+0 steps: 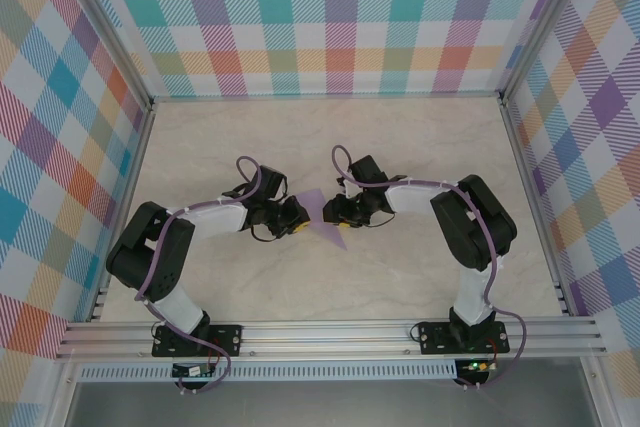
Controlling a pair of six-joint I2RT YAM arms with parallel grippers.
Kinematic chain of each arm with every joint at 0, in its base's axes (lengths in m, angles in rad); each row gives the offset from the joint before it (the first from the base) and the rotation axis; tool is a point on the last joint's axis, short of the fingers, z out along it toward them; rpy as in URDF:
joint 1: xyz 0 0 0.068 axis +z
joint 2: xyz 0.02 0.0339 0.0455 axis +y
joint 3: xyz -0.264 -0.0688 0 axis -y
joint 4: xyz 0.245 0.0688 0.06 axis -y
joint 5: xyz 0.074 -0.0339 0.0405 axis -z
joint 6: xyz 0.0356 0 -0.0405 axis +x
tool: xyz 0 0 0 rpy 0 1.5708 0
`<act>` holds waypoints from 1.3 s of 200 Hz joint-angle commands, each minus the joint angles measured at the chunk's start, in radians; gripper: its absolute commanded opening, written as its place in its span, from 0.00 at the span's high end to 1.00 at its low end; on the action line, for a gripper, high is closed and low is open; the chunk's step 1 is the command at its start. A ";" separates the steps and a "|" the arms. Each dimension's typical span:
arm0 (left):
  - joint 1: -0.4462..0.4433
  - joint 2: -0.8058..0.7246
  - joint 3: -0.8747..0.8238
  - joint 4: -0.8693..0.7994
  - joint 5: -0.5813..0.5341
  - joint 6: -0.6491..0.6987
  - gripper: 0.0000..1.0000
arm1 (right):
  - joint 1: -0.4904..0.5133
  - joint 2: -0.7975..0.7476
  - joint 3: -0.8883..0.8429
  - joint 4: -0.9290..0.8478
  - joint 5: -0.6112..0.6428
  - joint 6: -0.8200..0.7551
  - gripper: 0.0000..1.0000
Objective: Fold a paper plane with a square sheet of paper (pick it up from the middle)
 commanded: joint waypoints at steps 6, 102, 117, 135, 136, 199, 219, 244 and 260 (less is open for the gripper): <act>-0.009 -0.020 -0.001 -0.030 0.006 0.006 0.92 | -0.004 -0.097 -0.028 0.025 0.031 -0.078 0.48; -0.010 -0.045 0.082 -0.152 0.006 -0.022 0.92 | 0.243 -0.274 -0.282 0.313 0.445 -0.578 0.39; -0.011 -0.051 0.089 -0.161 0.005 -0.025 0.92 | 0.264 -0.260 -0.300 0.361 0.470 -0.617 0.39; -0.010 -0.051 0.097 -0.171 0.005 -0.026 0.92 | 0.290 -0.237 -0.335 0.458 0.506 -0.694 0.41; -0.010 -0.051 0.097 -0.171 0.005 -0.026 0.92 | 0.293 -0.235 -0.338 0.465 0.509 -0.698 0.41; -0.011 -0.046 0.114 -0.186 0.006 -0.028 0.93 | 0.346 -0.151 -0.357 0.630 0.621 -0.801 0.45; -0.011 -0.046 0.116 -0.190 0.007 -0.027 0.93 | 0.348 -0.132 -0.353 0.652 0.636 -0.810 0.49; -0.011 -0.047 0.118 -0.194 0.005 -0.028 0.93 | 0.348 -0.118 -0.345 0.655 0.652 -0.814 0.57; -0.009 -0.052 0.121 -0.194 0.003 -0.026 0.93 | 0.348 -0.112 -0.343 0.652 0.656 -0.815 0.63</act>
